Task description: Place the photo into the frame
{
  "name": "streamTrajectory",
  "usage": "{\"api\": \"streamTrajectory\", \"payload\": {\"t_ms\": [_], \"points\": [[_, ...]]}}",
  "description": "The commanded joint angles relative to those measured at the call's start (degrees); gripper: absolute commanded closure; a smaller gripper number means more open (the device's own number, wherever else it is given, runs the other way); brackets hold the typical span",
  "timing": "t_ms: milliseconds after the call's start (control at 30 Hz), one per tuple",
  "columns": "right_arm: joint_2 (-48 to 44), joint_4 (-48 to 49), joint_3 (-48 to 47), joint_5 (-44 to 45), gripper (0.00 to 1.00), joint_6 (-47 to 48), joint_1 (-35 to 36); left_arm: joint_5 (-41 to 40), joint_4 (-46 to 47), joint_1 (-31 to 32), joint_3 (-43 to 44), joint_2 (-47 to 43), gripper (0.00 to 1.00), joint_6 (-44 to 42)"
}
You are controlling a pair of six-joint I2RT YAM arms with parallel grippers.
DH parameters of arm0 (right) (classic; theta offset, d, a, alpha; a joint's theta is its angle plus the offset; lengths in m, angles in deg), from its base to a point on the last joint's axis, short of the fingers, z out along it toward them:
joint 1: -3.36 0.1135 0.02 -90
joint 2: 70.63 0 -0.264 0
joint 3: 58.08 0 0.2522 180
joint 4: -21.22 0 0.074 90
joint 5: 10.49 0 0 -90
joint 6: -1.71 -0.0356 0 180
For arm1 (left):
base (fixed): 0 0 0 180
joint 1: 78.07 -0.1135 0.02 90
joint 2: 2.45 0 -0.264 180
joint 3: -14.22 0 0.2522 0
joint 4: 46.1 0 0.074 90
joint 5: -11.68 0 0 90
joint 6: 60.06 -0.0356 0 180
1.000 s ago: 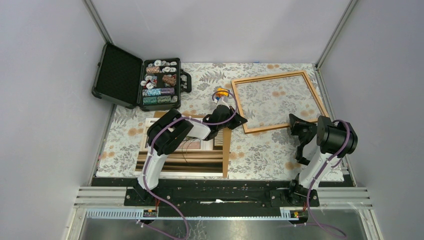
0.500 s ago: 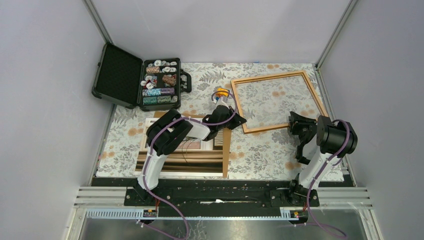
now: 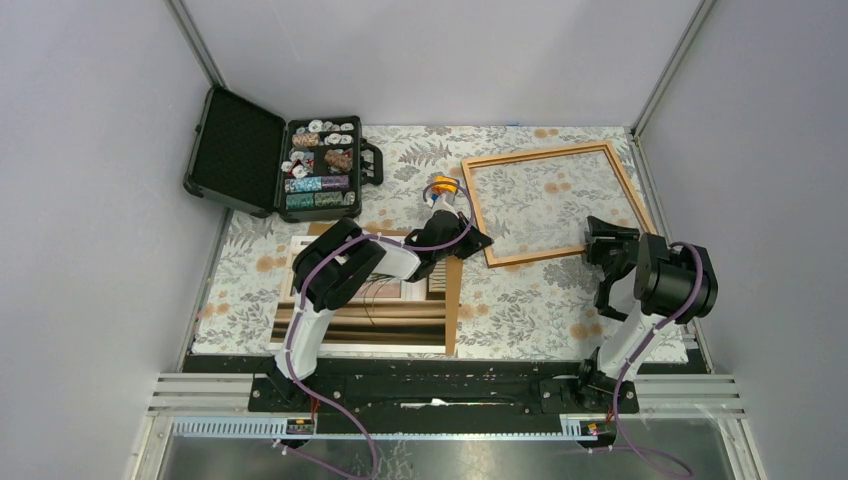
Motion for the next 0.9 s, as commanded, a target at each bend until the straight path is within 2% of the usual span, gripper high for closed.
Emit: {"api": "streamTrajectory", "payload": {"t_ms": [0,167,267,500,700,767,867], "points": [[0.4,-0.6,-2.9,0.0,0.42,2.4,-1.8,-3.4,-9.3,-0.7,-2.2,0.4,1.00,-1.8],[2.0,-1.6,-4.7,-0.3,0.44,4.5,-2.2,-3.4,-9.7,-0.8,-2.0,0.4,1.00,-1.8],[3.0,-1.3,-6.0,-0.9,0.48,5.4,-2.2,-3.4,-9.9,-0.8,-2.0,0.5,1.00,-1.9],[0.9,-1.1,-5.8,-1.4,0.71,7.5,-2.2,-3.3,-10.3,-0.8,-1.5,0.8,1.00,-2.1],[-0.8,1.5,-3.6,-3.4,0.95,6.5,-2.1,-2.9,-10.3,-0.8,-1.1,1.2,1.00,-2.2],[-1.4,2.3,-2.8,-4.1,1.00,6.6,-2.2,-2.9,-10.4,-0.8,-1.1,1.2,1.00,-2.2],[-2.0,3.6,-2.2,-4.9,1.00,7.1,-2.2,-2.9,-10.3,-0.8,-1.3,1.0,1.00,-2.2]]}}
